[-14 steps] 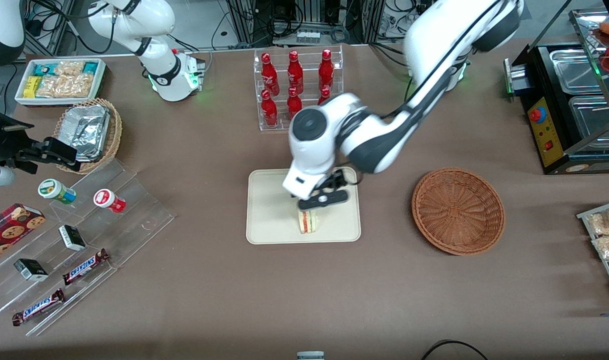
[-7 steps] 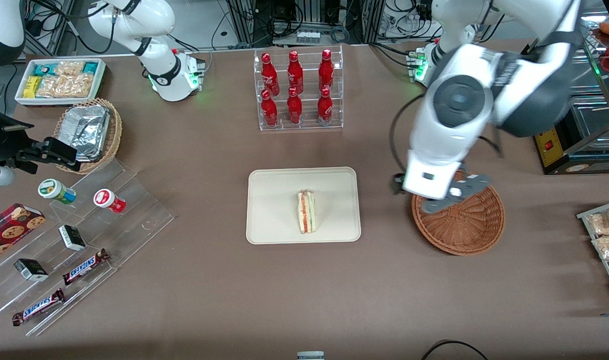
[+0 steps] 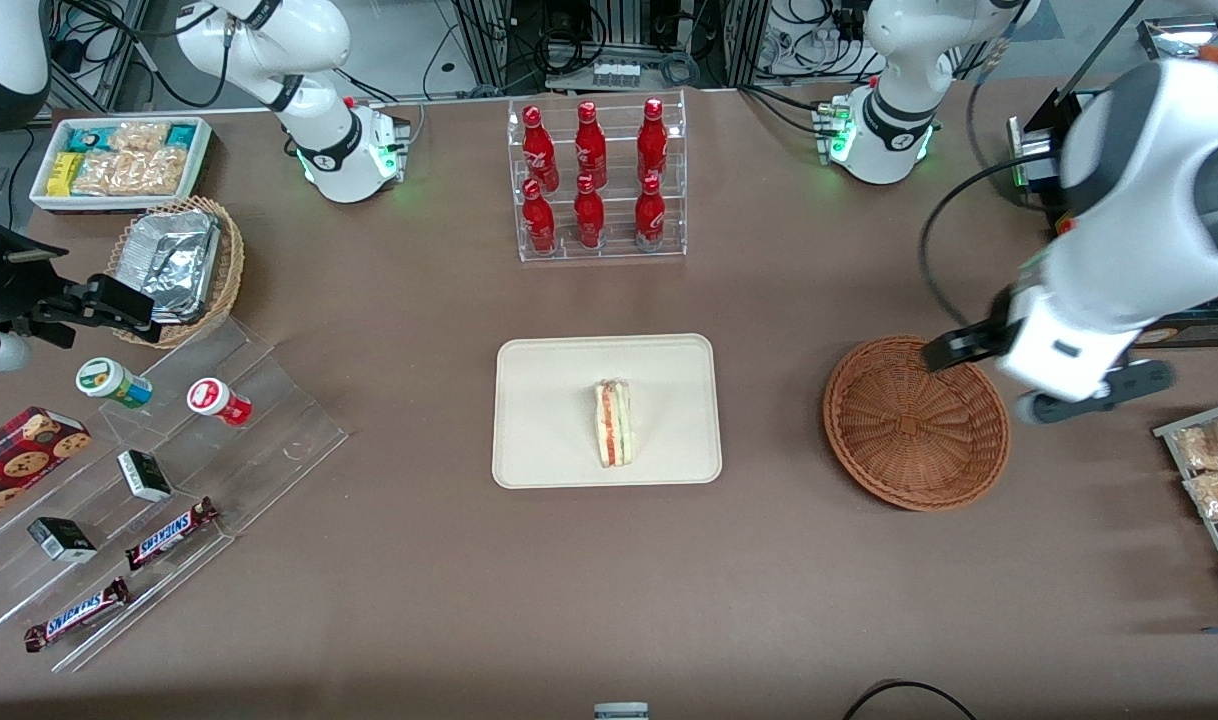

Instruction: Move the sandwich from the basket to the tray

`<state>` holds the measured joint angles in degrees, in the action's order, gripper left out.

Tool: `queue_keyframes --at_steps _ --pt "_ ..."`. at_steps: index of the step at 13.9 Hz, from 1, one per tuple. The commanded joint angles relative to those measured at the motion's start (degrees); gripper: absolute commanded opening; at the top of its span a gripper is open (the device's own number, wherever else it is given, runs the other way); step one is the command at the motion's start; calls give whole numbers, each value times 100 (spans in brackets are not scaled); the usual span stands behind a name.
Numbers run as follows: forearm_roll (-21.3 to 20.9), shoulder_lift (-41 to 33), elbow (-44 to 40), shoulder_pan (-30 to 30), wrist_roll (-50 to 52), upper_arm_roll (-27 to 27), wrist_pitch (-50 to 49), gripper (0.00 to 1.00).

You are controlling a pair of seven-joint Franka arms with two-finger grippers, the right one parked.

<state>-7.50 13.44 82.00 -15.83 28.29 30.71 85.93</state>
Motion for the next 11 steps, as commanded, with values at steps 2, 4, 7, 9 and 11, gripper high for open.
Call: queue_keyframes --at_steps 2,4,7,9,11 --pt "152 -587 693 -402 -770 22 81 100" --pt "327 -851 930 -448 -1367 -134 125 100" --pt "678 -1368 1491 603 -2116 -1659 449 100" --pt "741 -1721 2028 1194 -2118 -2296 836 100" --pt "855 -1766 2065 1379 -2126 -2421 838 100"
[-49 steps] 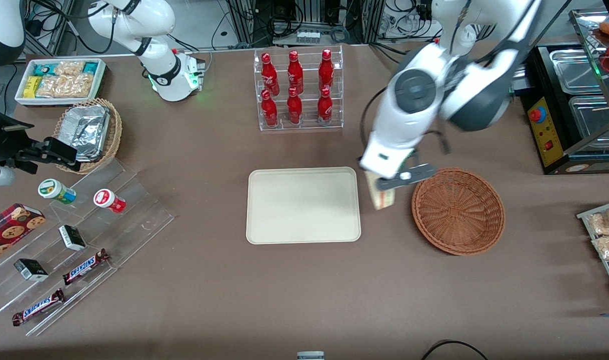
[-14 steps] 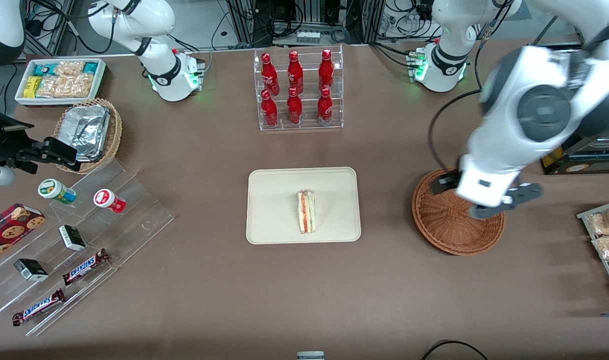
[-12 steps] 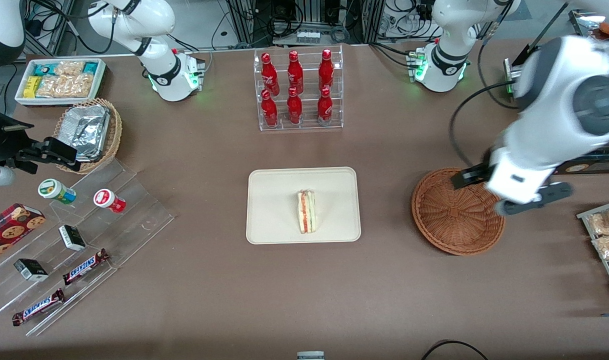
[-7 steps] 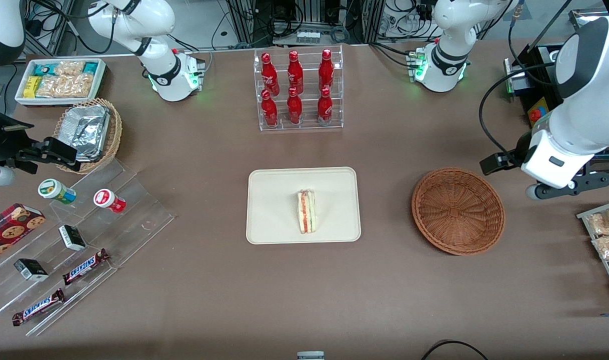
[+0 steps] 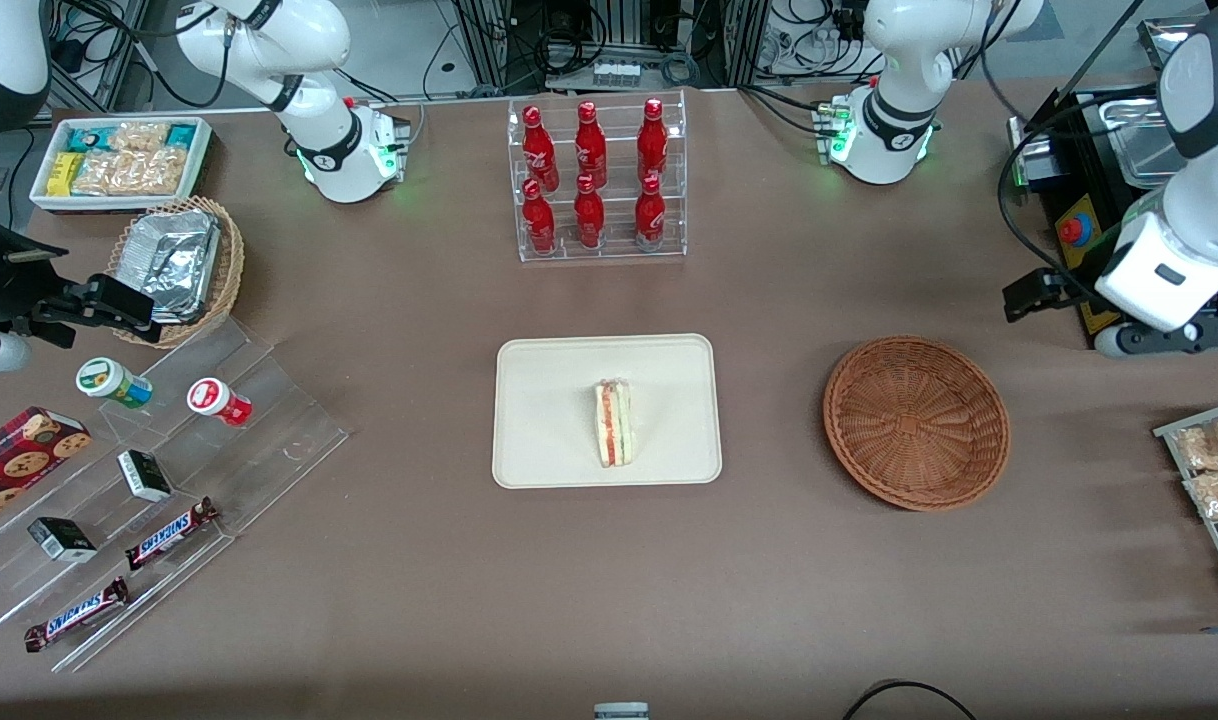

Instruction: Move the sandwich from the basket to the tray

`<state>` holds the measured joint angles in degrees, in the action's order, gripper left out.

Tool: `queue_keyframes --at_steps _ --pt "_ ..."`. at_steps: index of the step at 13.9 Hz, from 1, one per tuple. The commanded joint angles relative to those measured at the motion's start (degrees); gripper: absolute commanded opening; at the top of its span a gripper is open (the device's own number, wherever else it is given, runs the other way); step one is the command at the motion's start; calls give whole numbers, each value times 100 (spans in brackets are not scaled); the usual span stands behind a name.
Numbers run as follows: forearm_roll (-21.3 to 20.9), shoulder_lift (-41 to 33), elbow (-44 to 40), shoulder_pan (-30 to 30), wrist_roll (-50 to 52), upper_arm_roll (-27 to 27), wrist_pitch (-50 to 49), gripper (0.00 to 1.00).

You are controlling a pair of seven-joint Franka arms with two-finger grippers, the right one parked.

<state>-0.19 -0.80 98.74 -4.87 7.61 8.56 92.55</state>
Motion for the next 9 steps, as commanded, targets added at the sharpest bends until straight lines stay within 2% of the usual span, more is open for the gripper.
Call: queue_keyframes --at_steps 1,3,9 --pt "133 -368 400 433 -58 -414 141 100" --pt "150 -465 392 759 -49 -767 -8 100" --pt "221 -150 -55 716 -330 -768 -184 100"
